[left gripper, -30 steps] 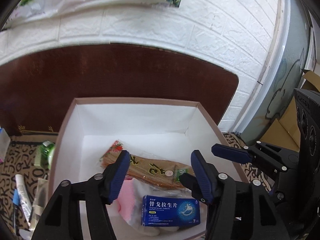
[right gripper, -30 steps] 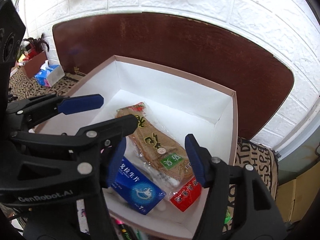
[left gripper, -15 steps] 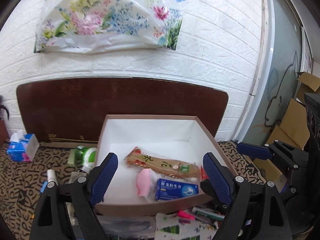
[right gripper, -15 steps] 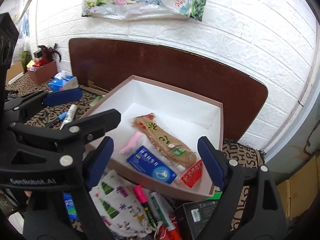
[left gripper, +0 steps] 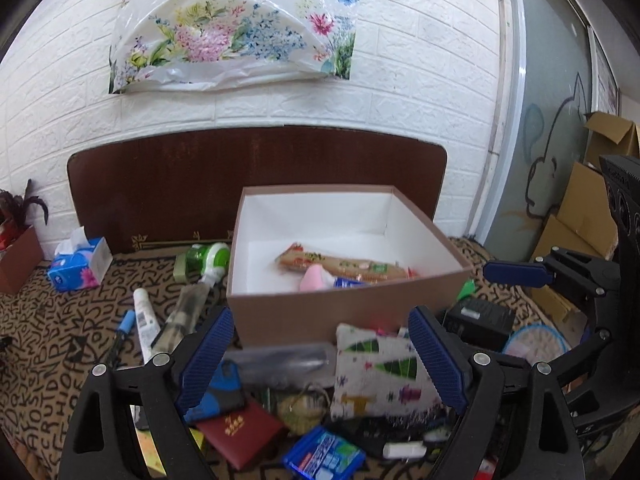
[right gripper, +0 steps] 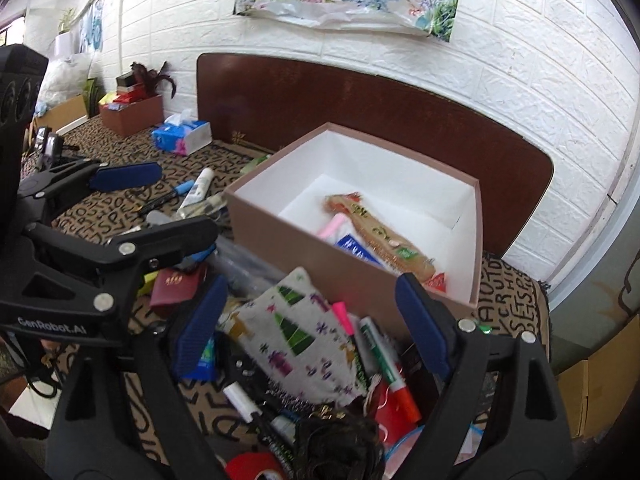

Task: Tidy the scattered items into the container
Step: 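Move both tools back to the Christmas-tree cloth pouch on the pile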

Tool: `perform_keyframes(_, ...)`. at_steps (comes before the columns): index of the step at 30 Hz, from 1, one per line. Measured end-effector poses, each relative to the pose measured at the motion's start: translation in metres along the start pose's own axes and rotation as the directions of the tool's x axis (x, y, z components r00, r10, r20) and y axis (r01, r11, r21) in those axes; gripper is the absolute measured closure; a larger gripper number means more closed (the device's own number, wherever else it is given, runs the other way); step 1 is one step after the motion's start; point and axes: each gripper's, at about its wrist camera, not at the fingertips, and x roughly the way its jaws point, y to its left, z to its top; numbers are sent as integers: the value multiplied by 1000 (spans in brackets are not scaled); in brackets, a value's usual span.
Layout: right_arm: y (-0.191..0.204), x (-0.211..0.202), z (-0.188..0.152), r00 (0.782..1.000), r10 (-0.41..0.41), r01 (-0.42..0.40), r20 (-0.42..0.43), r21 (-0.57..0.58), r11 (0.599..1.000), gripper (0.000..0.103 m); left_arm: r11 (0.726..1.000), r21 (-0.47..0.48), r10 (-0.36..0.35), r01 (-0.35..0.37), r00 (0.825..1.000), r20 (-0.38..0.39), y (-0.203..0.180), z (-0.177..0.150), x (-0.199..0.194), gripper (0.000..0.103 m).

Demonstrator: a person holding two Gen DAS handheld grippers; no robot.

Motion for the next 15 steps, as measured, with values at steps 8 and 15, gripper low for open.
perform_keyframes(8,6,4,-32,998,22,-28,-61,-84,996,16,996,50,-76,79,995,-60,-14,-24,5,12)
perform_keyframes(15,6,10,-51,994,28,-44,-103,-155,987,16,988,68,-128,137,985,-119,-24,-37,20,12)
